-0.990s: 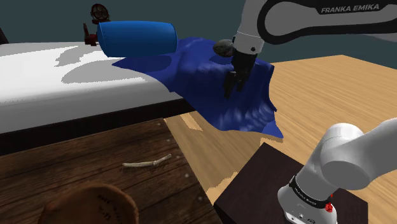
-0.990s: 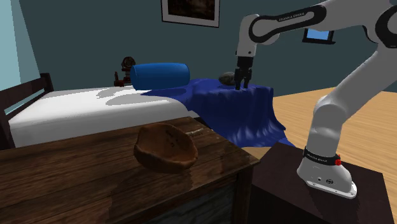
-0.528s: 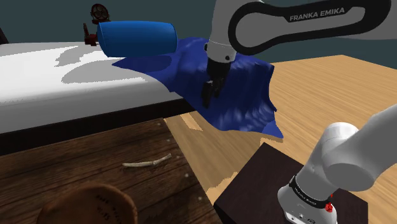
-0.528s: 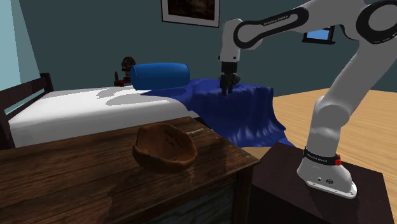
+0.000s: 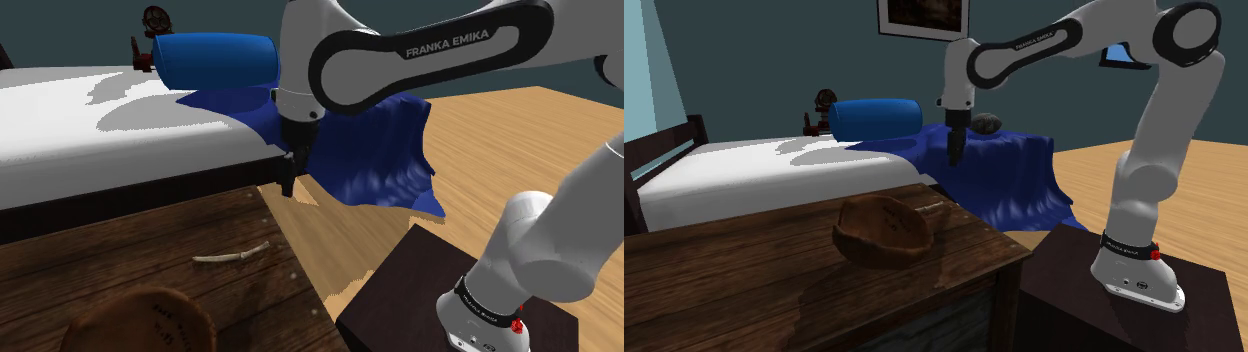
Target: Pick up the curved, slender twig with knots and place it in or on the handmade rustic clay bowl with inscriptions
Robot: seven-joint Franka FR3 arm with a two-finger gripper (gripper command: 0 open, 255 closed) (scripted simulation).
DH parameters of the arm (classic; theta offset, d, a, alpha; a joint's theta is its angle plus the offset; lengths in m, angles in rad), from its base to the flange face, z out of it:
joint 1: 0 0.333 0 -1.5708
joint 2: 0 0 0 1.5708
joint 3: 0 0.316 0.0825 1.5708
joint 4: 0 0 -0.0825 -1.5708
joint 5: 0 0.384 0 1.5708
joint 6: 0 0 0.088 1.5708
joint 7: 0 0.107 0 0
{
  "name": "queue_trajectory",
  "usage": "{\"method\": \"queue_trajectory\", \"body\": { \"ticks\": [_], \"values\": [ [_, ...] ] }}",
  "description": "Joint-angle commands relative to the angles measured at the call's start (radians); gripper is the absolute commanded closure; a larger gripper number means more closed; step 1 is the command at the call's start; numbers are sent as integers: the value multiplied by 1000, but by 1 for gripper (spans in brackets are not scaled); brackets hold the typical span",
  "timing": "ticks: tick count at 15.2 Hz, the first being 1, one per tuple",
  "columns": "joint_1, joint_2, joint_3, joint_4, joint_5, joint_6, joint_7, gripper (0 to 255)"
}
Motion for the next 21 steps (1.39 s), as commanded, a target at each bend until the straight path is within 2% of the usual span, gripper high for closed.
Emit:
{"method": "queue_trajectory", "body": {
  "ticks": [1, 13, 21],
  "values": [
    [20, 46, 24, 32, -8, 9, -8, 0],
    [151, 340, 149, 258, -114, 36, -24, 0],
    [155, 373, 147, 194, -130, 131, -13, 0]
  ]
}}
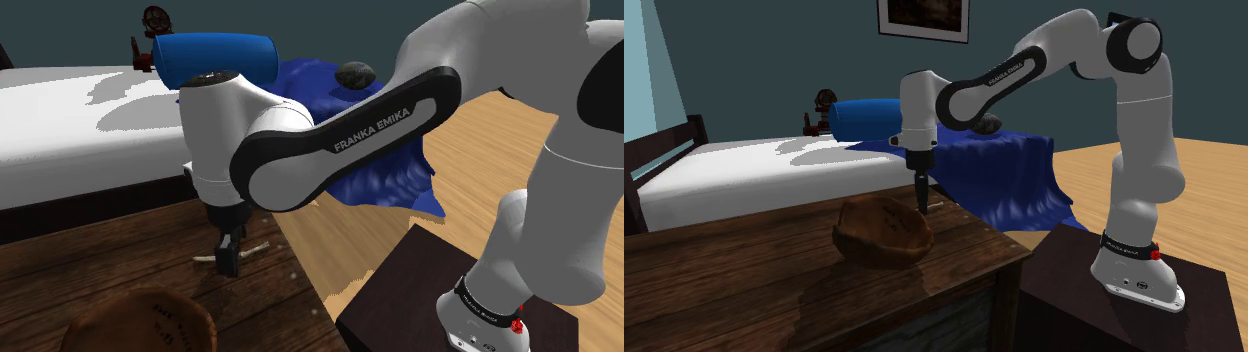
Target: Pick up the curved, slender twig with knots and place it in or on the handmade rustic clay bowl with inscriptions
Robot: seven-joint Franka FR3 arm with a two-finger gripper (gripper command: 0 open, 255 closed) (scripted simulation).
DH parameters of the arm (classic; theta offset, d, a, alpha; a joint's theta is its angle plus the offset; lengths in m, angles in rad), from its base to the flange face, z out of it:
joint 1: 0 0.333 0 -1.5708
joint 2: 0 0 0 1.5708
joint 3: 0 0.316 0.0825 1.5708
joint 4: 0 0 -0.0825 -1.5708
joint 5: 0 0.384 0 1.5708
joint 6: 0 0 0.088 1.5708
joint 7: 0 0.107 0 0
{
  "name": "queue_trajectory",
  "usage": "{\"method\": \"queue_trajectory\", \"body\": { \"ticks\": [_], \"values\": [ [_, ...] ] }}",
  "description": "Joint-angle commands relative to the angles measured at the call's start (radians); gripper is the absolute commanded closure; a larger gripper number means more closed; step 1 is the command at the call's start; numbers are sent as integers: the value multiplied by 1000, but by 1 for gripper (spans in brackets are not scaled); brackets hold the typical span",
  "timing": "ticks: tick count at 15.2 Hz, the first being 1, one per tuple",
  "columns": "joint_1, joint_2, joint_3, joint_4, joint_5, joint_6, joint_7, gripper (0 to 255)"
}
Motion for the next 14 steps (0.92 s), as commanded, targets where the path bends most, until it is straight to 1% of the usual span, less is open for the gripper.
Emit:
{"method": "queue_trajectory", "body": {
  "ticks": [1, 7, 8, 14],
  "values": [
    [1, 4, 0, -6, -2, 10, 1, 0],
    [1, 4, 0, -5, -2, 10, 1, 0],
    [1, 4, 0, -5, -2, 10, 1, 255],
    [0, 4, -1, 9, -1, -5, -1, 255]
  ]
}}
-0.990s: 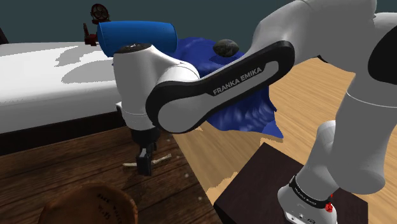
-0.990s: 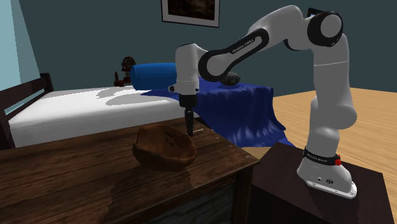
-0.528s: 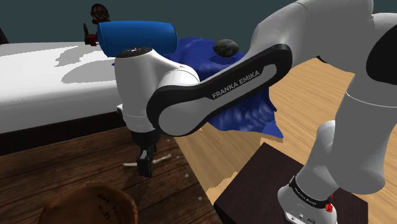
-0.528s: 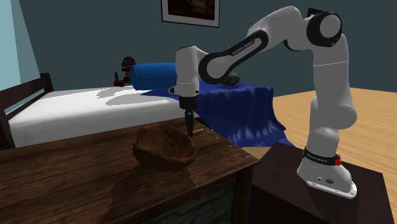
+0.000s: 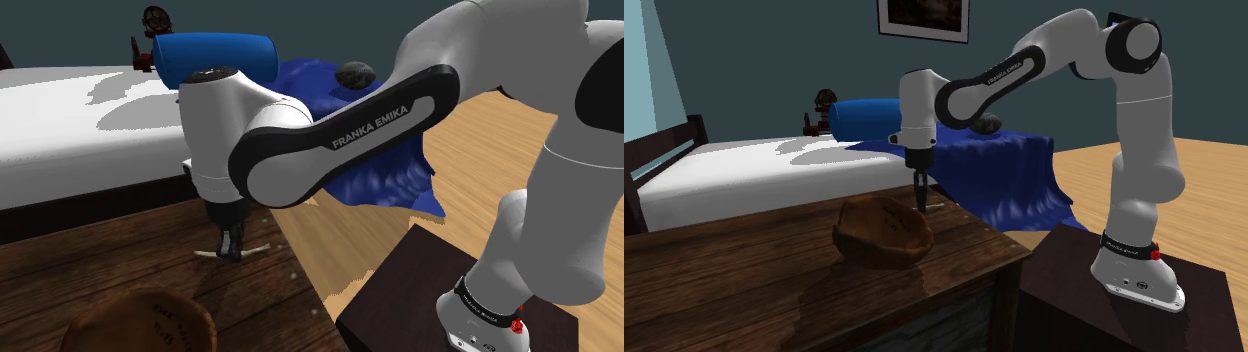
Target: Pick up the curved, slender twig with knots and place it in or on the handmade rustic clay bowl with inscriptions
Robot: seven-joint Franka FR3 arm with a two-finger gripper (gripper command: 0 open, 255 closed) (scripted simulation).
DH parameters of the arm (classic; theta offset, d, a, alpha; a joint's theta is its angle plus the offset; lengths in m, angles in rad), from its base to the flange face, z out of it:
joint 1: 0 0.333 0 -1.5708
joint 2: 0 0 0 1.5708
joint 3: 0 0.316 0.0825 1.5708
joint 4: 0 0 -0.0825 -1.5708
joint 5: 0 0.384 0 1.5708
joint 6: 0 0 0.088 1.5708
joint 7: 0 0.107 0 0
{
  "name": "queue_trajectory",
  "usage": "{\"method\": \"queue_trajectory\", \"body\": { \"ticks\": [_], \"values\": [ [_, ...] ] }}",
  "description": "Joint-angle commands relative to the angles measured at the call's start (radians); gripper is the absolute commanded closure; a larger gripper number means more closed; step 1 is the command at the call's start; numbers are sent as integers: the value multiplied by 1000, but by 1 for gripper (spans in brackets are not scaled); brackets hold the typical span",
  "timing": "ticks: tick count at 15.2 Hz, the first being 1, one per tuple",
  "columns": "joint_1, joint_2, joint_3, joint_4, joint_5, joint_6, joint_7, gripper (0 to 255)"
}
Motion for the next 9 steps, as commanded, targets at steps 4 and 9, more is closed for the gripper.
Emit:
{"method": "queue_trajectory", "body": {
  "ticks": [4, 9],
  "values": [
    [3, -4, 3, -9, 5, 2, 2, 255],
    [0, -28, 6, 31, 16, -60, -5, 255]
  ]
}}
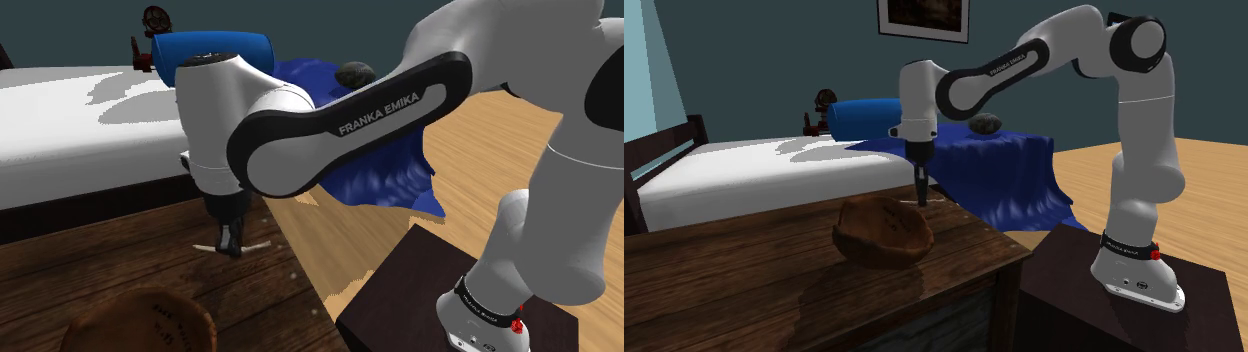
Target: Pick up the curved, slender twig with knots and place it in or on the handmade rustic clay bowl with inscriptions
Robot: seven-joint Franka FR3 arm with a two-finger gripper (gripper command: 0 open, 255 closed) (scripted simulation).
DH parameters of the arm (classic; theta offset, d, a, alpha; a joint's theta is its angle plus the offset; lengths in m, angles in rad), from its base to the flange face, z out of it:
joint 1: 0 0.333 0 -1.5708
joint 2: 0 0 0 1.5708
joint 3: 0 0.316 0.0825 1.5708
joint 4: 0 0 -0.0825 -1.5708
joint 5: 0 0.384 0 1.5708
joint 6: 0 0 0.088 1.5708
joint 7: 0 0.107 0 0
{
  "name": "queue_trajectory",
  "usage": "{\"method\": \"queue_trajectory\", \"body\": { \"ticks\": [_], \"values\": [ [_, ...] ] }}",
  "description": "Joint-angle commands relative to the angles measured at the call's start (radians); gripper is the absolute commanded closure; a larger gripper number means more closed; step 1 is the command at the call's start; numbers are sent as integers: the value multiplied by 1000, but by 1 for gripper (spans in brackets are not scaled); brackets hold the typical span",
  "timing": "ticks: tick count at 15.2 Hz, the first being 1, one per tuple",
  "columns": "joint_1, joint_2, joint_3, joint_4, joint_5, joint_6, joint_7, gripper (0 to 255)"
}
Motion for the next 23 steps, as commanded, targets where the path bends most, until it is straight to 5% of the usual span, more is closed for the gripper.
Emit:
{"method": "queue_trajectory", "body": {
  "ticks": [1, 23],
  "values": [
    [-1, -9, 1, 17, 4, -26, -2, 255],
    [0, -45, 6, 271, 21, -313, -9, 255]
  ]
}}
